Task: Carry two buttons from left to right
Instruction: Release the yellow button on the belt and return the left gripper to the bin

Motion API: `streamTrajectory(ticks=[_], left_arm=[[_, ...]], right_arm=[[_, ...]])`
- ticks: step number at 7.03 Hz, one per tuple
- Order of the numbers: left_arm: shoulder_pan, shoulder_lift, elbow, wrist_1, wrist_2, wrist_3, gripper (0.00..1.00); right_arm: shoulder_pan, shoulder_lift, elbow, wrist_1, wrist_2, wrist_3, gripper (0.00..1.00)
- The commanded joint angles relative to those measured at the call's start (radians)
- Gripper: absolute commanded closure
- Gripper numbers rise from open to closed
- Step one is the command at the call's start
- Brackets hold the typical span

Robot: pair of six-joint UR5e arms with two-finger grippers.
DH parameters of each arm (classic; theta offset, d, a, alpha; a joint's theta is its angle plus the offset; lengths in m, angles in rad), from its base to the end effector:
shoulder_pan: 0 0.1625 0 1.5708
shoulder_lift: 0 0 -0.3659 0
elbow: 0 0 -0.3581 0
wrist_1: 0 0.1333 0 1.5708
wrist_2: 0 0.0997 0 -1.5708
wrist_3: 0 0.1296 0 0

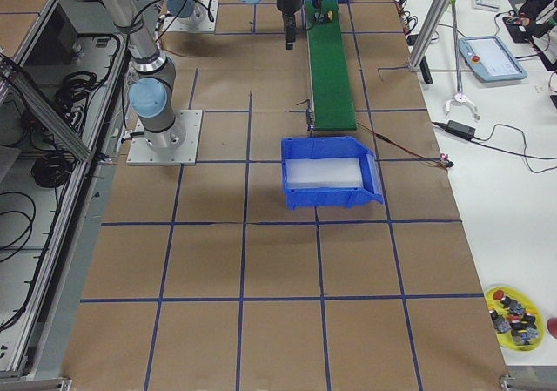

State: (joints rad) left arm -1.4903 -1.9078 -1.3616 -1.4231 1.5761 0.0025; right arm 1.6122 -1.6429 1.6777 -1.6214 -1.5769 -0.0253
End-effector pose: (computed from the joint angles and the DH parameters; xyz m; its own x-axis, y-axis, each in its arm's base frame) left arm -0.0857 -0.5872 0.3346 -0.9969 -0.0780 -0.0054 -0.0779 0.9968 -0.0199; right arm 0.1503 -0.4274 0.3870 -0.9978 -0.0666 0.0065 -0.0666 0.9977 -0.0156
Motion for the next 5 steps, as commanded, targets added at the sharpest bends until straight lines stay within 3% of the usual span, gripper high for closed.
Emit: streamTrajectory(ticks=[1, 5], left_arm=[[0.057, -0.008, 0.071, -0.079, -0.002, 0.081, 0.0], [0.319, -0.031, 0.075, -0.079, -0.004, 0.36, 0.0]], right_arm=[[0.0, 0.0, 0.001, 0.0, 0.0, -0.001, 0.0], [0.0, 0.0, 0.001, 0.0, 0.0, 0.001, 0.0]])
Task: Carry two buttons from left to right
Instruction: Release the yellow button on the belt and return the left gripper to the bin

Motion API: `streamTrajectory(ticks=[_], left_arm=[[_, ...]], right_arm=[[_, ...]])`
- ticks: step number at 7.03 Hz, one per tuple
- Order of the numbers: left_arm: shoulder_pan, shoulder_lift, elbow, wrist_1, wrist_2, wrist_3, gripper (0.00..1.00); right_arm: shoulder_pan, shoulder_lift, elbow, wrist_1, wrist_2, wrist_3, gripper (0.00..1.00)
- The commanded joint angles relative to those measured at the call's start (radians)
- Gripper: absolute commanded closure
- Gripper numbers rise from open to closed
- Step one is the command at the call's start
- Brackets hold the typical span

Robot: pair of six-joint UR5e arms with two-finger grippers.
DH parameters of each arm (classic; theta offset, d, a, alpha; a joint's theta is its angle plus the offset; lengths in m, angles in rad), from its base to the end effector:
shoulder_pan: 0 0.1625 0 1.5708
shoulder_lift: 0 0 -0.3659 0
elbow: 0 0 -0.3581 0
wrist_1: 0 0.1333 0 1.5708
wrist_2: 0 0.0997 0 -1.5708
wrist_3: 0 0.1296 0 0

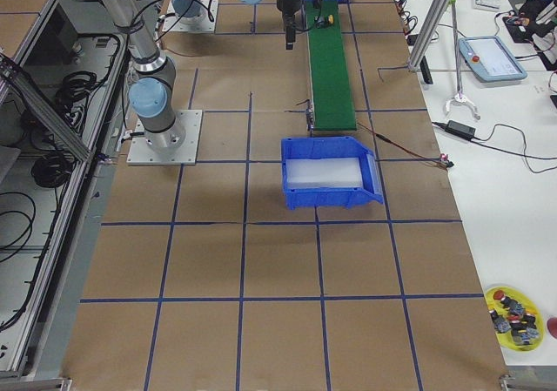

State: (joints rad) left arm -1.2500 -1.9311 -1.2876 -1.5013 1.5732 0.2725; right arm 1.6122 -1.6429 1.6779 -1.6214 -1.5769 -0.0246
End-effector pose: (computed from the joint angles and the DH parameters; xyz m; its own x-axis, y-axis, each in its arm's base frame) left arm 0.0582 -0.5969 0.3470 -0.9988 -0.0483 -0.0003 -0.0483 0.9988 0.0080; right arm 0.1503 -0.4274 0.3869 -0.9978 -0.0659 0.0065 -0.0659 0.9977 -0.0154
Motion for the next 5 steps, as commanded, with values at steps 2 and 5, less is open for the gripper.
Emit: streamTrajectory(ticks=[2, 5], left_arm=[[0.202, -0.029, -0.007, 0.004, -0.001, 0.276, 0.0], [0.218, -0.06, -0.021, 0.03, -0.009, 0.283, 0.0]], right_arm=[[0.0, 0.0, 0.0, 0.0, 0.0, 0.0, 0.0], [0.0, 0.0, 0.0, 0.0, 0.0, 0.0, 0.0]])
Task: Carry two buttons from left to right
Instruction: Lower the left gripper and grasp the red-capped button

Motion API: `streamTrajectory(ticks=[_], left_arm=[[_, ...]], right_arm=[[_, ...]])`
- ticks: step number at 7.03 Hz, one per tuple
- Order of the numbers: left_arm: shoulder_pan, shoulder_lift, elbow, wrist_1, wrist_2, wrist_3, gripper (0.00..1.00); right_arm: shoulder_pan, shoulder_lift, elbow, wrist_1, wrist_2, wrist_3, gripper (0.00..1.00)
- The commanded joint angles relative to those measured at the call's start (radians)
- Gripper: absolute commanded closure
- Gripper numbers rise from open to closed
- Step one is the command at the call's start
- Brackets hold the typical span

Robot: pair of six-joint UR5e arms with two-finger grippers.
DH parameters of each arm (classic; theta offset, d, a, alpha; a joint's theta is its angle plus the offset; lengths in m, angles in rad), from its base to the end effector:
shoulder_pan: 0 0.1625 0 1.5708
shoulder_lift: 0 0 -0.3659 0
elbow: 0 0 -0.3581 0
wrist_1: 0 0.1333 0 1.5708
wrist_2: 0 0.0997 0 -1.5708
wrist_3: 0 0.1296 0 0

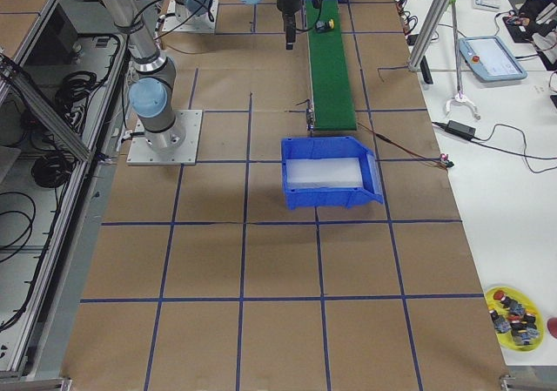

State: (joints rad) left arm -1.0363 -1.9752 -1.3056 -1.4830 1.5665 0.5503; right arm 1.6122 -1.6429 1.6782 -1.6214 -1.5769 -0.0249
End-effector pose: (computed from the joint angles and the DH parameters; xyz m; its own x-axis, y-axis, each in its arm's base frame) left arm 0.1861 -0.5772 0.3146 -0.9994 0.0150 0.0305 0.0163 0.9990 0.0416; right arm 0.1503 -0.4273 0.3868 -0.9978 -0.0662 0.0065 -0.0662 0.9977 -0.0151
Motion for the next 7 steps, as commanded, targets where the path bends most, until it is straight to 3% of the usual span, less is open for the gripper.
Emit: streamTrajectory(ticks=[1, 3, 5, 7], left_arm=[[0.001, -0.046, -0.007, 0.05, -0.003, 0.005, 0.0], [-0.007, -0.117, -0.052, 0.184, -0.005, 0.005, 0.01], [-0.007, -0.12, -0.167, 0.33, -0.002, 0.006, 0.01], [-0.007, -0.119, -0.245, 0.398, 0.001, 0.005, 0.01]], right_arm=[[0.0, 0.0, 0.0, 0.0, 0.0, 0.0, 0.0], [0.0, 0.002, 0.0, 0.0, 0.0, 0.0, 0.0], [0.0, 0.0, 0.0, 0.0, 0.0, 0.0, 0.0], [0.0, 0.0, 0.0, 0.0, 0.0, 0.0, 0.0]])
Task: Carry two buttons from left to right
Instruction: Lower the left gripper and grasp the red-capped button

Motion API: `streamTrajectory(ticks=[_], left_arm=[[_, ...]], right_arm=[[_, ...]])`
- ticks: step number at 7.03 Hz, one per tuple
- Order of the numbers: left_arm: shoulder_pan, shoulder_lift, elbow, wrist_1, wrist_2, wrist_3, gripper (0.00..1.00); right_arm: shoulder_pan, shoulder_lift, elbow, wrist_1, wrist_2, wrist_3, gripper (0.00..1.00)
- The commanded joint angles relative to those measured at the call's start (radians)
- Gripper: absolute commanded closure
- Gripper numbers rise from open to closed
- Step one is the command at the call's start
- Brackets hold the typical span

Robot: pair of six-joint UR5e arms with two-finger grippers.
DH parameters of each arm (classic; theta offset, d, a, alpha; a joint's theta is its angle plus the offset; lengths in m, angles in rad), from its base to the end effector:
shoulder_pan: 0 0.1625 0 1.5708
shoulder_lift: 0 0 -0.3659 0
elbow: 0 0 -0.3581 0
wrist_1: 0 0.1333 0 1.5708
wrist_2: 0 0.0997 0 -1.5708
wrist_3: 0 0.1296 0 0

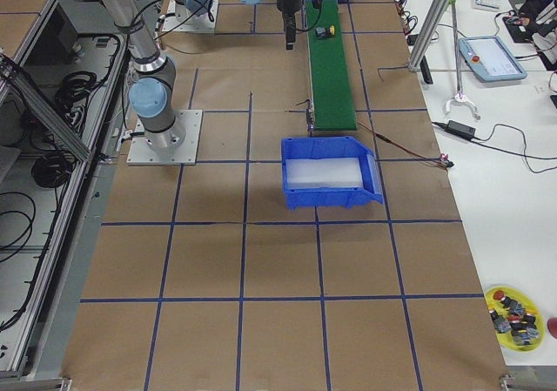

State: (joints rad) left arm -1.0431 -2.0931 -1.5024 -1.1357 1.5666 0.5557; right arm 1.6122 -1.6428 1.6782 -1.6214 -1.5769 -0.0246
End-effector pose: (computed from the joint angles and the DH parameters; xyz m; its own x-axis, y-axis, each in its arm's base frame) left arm 0.1873 -0.5872 0.1911 -0.9995 0.0279 0.0135 0.0280 0.9995 0.0138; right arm 0.1503 -0.4274 0.3867 -0.9978 -0.0659 0.0065 -0.0659 0.9977 -0.0150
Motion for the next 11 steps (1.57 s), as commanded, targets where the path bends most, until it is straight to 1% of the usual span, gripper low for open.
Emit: streamTrajectory(ticks=[1, 2, 4, 5, 6, 7, 8, 9, 10, 11], left_arm=[[0.0, -0.002, -0.096, 0.109, 0.006, 0.001, 0.01], [0.003, -0.008, -0.11, 0.15, 0.006, 0.001, 0.01], [0.005, -0.053, -0.079, 0.159, 0.006, -0.002, 0.01], [0.005, -0.054, -0.079, 0.159, 0.001, -0.005, 0.01], [0.003, -0.053, -0.081, 0.159, -0.005, -0.005, 0.07], [0.002, -0.051, -0.079, 0.157, -0.005, -0.004, 0.32], [0.0, -0.047, -0.079, 0.159, -0.005, -0.004, 0.62], [0.0, -0.042, -0.078, 0.159, -0.005, -0.005, 0.83], [0.0, -0.032, -0.076, 0.157, -0.006, -0.007, 0.93], [-0.002, -0.015, -0.059, 0.152, -0.007, -0.008, 0.97]], right_arm=[[0.0, 0.001, 0.0, 0.0, 0.0, 0.0, 0.0], [0.0, 0.0, 0.0, 0.0, 0.0, 0.0, 0.0], [0.0, 0.0, 0.0, 0.0, 0.0, 0.0, 0.0], [0.0, 0.0, 0.0, 0.0, 0.0, -0.001, 0.0], [0.0, 0.0, 0.0, 0.0, 0.0, -0.002, 0.0], [0.0, 0.001, 0.0, 0.0, 0.0, 0.0, 0.0], [0.0, 0.0, 0.0, -0.002, 0.0, 0.0, 0.0], [0.0, 0.001, 0.0, 0.0, 0.0, 0.0, 0.0], [0.0, 0.001, 0.0, -0.002, 0.0, -0.001, 0.0], [0.0, 0.001, 0.0, -0.002, 0.0, -0.002, 0.0]])
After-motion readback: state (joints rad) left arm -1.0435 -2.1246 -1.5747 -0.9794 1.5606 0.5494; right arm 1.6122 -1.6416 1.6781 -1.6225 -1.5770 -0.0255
